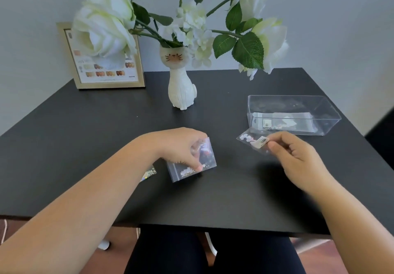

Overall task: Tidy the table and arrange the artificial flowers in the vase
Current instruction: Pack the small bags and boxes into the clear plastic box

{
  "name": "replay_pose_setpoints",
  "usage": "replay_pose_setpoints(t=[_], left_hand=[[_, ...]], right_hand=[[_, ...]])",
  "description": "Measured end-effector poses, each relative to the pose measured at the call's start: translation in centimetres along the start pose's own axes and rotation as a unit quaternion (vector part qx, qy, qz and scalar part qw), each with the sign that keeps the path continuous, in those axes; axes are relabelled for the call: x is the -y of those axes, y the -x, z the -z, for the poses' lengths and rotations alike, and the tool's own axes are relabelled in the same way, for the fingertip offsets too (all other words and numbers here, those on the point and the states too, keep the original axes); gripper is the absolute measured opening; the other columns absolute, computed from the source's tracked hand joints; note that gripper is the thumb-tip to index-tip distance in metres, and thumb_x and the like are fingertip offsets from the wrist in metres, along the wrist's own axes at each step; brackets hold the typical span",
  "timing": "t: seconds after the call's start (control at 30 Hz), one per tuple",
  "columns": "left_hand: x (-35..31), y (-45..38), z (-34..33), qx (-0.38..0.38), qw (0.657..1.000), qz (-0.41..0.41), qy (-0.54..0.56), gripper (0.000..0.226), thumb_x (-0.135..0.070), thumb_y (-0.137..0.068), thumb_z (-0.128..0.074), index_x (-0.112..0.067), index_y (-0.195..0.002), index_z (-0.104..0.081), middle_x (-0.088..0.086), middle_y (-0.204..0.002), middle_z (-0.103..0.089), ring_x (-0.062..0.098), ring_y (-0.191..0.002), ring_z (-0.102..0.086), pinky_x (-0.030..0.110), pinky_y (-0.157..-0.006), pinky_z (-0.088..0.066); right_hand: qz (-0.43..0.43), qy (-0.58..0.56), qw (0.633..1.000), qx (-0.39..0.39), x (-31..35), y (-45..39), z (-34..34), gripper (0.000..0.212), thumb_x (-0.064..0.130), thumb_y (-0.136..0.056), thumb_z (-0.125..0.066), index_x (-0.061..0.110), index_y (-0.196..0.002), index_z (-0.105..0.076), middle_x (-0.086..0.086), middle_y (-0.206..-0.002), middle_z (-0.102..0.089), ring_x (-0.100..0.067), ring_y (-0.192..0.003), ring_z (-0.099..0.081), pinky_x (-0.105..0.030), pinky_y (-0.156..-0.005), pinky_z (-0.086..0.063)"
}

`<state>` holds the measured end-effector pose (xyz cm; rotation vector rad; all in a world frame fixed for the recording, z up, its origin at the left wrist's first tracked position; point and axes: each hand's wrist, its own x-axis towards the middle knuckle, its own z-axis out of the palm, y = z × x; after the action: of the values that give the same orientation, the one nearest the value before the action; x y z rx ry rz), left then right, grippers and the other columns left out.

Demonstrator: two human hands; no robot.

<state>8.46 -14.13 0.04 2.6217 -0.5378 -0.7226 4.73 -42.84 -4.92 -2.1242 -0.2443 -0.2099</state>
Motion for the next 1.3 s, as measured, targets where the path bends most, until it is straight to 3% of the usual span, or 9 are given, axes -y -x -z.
replay_pose_setpoints(t=[0.1, 0.27, 0.33, 0.5, 0.67, 0.8, 0.9, 1.07, 1.3], left_hand=[[-1.1, -1.1, 0.3, -0.026, 0.998, -0.032, 0.049, 0.027, -0.021, -0.084, -0.060, -0.037, -0.105, -0.056, -0.014, -0.089, -0.068, 0.012, -0.081, -0.064, 0.039, -0.077, -0.055], [-3.4, -3.8, 0.9, -0.036, 0.994, -0.052, 0.088, 0.042, -0.012, -0.084, -0.049, -0.044, -0.110, -0.050, -0.012, -0.080, -0.055, 0.010, -0.070, -0.055, 0.033, -0.070, -0.050], [-4.2, -4.8, 1.2, -0.048, 0.994, -0.063, 0.078, 0.043, -0.013, -0.085, -0.055, -0.043, -0.114, -0.047, -0.010, -0.078, -0.052, 0.012, -0.068, -0.053, 0.040, -0.076, -0.052], [-6.9, -6.5, 2.5, -0.166, 0.971, -0.141, 0.103, 0.039, -0.027, -0.082, -0.070, -0.042, -0.109, -0.046, -0.018, -0.087, -0.068, 0.007, -0.087, -0.067, 0.038, -0.082, -0.056], [-9.8, -8.8, 3.3, -0.273, 0.935, -0.189, 0.122, 0.034, -0.026, -0.086, -0.067, -0.042, -0.108, -0.046, -0.020, -0.091, -0.069, -0.009, -0.091, -0.062, 0.018, -0.071, -0.045], [-11.4, -11.0, 2.6, -0.301, 0.928, -0.199, 0.091, 0.030, -0.023, -0.089, -0.064, -0.036, -0.112, -0.049, -0.015, -0.089, -0.069, -0.004, -0.095, -0.061, 0.018, -0.075, -0.042], [-12.3, -12.4, 1.9, -0.298, 0.930, -0.196, 0.082, 0.027, -0.024, -0.091, -0.062, -0.035, -0.114, -0.054, -0.016, -0.086, -0.070, 0.006, -0.099, -0.062, 0.032, -0.084, -0.048], [-13.1, -14.3, 1.5, -0.292, 0.942, -0.163, 0.017, 0.027, -0.027, -0.095, -0.054, -0.040, -0.119, -0.059, -0.016, -0.091, -0.066, 0.011, -0.097, -0.056, 0.045, -0.097, -0.040], [-10.7, -14.1, 1.0, -0.270, 0.956, -0.116, -0.005, 0.038, -0.034, -0.100, -0.044, -0.032, -0.136, -0.054, -0.008, -0.138, -0.049, 0.022, -0.125, -0.039, 0.046, -0.105, -0.034]], right_hand=[[0.023, 0.023, 0.996, -0.081, 0.1, -1.5, 2.7, 0.025, 0.026, -0.093, -0.055, 0.049, -0.084, -0.061, 0.023, -0.085, -0.067, 0.006, -0.075, -0.058, -0.003, -0.063, -0.039], [0.033, 0.087, 0.975, -0.199, -1.4, -6.0, 7.0, 0.032, 0.013, -0.095, -0.048, 0.038, -0.103, -0.066, 0.007, -0.103, -0.061, -0.010, -0.071, -0.052, -0.007, -0.064, -0.037], [0.031, 0.126, 0.971, -0.200, -2.5, -7.3, 7.6, 0.030, 0.009, -0.094, -0.049, 0.028, -0.111, -0.065, 0.001, -0.100, -0.063, -0.011, -0.078, -0.052, -0.008, -0.069, -0.038], [0.041, 0.176, 0.967, -0.182, -4.5, -8.3, 7.4, 0.030, 0.010, -0.092, -0.049, 0.028, -0.109, -0.067, 0.013, -0.076, -0.058, -0.025, -0.088, -0.052, -0.043, -0.084, -0.046], [-0.016, 0.191, 0.967, -0.165, -6.0, -8.2, 7.0, 0.036, 0.018, -0.095, -0.040, 0.047, -0.098, -0.061, 0.011, -0.081, -0.065, -0.012, -0.096, -0.036, -0.026, -0.077, -0.014], [-0.024, 0.237, 0.959, -0.153, -6.6, -7.8, 6.5, 0.028, 0.030, -0.097, -0.044, 0.042, -0.110, -0.065, 0.013, -0.112, -0.058, -0.020, -0.116, -0.033, -0.032, -0.089, -0.016], [-0.021, 0.250, 0.953, -0.168, -6.9, -7.4, 6.3, 0.030, 0.033, -0.098, -0.042, 0.038, -0.117, -0.065, 0.008, -0.128, -0.052, -0.021, -0.123, -0.030, -0.040, -0.098, -0.019], [-0.021, 0.212, 0.955, -0.207, -7.3, -6.8, 6.2, 0.028, 0.029, -0.098, -0.042, 0.032, -0.117, -0.062, 0.007, -0.129, -0.052, -0.021, -0.125, -0.031, -0.040, -0.099, -0.018], [-0.021, 0.190, 0.960, -0.205, -7.5, -6.3, 6.4, 0.027, 0.029, -0.098, -0.039, 0.030, -0.112, -0.063, 0.009, -0.125, -0.054, -0.018, -0.123, -0.030, -0.034, -0.099, -0.015]])
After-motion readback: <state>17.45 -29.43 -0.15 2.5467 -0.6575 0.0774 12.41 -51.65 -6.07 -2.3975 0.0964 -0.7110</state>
